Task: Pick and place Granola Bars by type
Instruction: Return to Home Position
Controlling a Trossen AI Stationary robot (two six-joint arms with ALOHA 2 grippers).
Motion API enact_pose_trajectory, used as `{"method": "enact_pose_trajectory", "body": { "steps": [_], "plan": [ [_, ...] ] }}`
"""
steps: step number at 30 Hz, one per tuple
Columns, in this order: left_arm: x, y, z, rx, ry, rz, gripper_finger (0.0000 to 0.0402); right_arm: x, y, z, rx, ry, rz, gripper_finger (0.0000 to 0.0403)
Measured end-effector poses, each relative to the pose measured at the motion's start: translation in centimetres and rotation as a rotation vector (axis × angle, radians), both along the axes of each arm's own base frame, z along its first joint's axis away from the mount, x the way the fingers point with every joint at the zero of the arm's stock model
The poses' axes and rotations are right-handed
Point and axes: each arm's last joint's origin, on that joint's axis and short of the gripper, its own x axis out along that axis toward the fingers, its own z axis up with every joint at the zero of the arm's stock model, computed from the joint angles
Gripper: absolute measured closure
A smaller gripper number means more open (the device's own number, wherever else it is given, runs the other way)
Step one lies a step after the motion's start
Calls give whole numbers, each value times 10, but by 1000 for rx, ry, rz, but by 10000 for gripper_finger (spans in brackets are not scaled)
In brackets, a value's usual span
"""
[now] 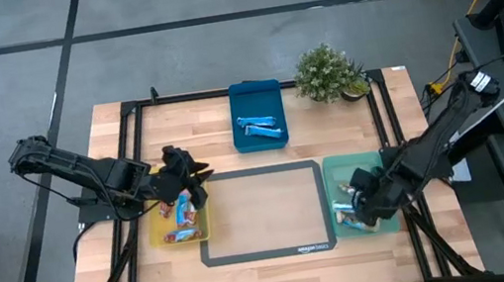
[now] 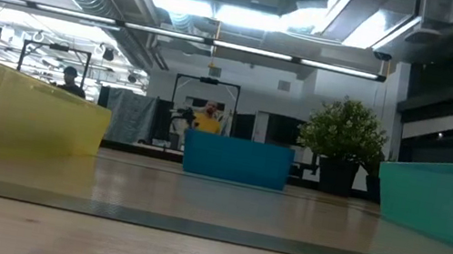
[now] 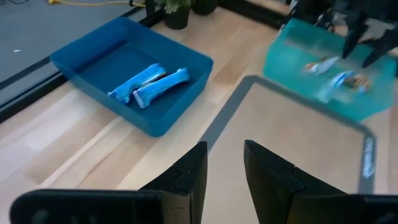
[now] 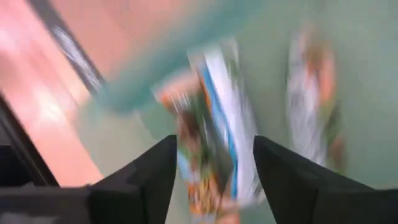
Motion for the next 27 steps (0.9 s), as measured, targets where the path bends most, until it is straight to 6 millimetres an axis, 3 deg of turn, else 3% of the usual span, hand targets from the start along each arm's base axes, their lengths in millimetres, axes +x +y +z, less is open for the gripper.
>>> {"method": "enact_pose_trajectory", "body": {
  "steps": [4, 8, 12, 14, 17, 21, 24, 27],
  "plan": [
    [4, -2, 6, -4, -64, -15, 304, 16, -22, 52, -247, -197, 124, 224],
    [10, -4, 20, 17, -180, -101, 311, 24, -52, 112, -532, -402, 173, 297],
    [6, 4, 41, 37, -315, -173, 350, 18, -84, 162, -768, -512, 188, 384],
    [-1, 13, 52, 51, -369, -205, 382, 11, -99, 178, -857, -530, 182, 392],
    [-13, 30, 63, 76, -412, -225, 397, -2, -118, 189, -932, -517, 172, 391],
    [-32, 54, 69, 110, -406, -221, 400, -19, -135, 190, -994, -472, 146, 397],
    [-44, 68, 68, 104, -374, -223, 400, -28, -143, 180, -1026, -427, 131, 392],
    [-52, 76, 59, 89, -362, -191, 400, -38, -148, 157, -1014, -394, 115, 396]
  ]
}}
